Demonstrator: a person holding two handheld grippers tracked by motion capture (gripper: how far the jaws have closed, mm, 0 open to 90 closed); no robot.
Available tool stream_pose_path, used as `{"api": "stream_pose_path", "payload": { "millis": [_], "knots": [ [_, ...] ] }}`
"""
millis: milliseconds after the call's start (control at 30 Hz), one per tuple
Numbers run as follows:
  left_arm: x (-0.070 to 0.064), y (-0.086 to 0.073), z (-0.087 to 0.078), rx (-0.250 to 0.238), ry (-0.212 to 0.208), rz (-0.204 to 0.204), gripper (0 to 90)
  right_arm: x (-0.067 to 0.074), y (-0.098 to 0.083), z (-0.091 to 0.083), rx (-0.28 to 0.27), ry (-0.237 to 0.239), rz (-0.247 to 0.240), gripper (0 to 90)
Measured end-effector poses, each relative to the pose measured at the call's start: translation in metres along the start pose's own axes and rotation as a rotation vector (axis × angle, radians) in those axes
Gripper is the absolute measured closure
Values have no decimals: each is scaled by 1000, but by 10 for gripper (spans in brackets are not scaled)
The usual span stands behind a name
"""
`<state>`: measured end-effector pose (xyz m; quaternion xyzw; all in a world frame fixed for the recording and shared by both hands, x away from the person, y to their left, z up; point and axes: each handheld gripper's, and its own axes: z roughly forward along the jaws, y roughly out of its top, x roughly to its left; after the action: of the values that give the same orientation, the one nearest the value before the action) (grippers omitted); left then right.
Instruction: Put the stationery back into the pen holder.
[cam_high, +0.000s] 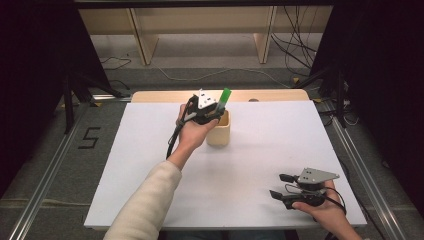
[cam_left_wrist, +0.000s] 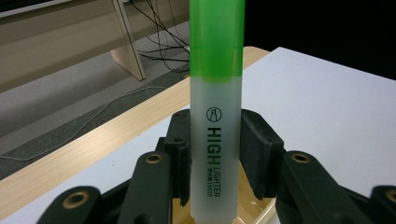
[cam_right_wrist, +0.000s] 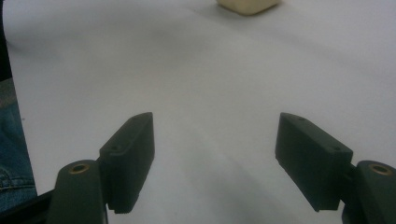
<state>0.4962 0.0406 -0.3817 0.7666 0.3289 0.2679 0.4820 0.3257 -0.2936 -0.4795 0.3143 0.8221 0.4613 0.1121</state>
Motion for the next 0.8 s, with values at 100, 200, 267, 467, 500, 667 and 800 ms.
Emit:
{"api": "stream_pose_path", "payload": {
  "millis": [100, 200, 267, 467, 500, 667, 800],
  "knots": [
    [-1, 0, 2, -1, -5, 8, 662, 0, 0, 0, -3, 1, 2, 290],
    [-1, -2, 4, 7, -7, 15, 662, 0, 0, 0, 1, 1, 1, 290],
    [-1, -3, 5, 11, -8, 19, 662, 0, 0, 0, -2, 3, 3, 290],
    [-2, -6, 9, 16, -13, 28, 662, 0, 0, 0, -1, 5, 7, 290],
    [-3, -7, 9, 18, -13, 30, 662, 0, 0, 0, -1, 5, 6, 290],
    [-3, -11, 12, 24, -17, 27, 662, 0, 0, 0, -3, 4, 3, 290],
    [-2, -15, 13, 25, -12, 33, 661, 0, 0, 0, 2, 2, 3, 290]
  ]
}}
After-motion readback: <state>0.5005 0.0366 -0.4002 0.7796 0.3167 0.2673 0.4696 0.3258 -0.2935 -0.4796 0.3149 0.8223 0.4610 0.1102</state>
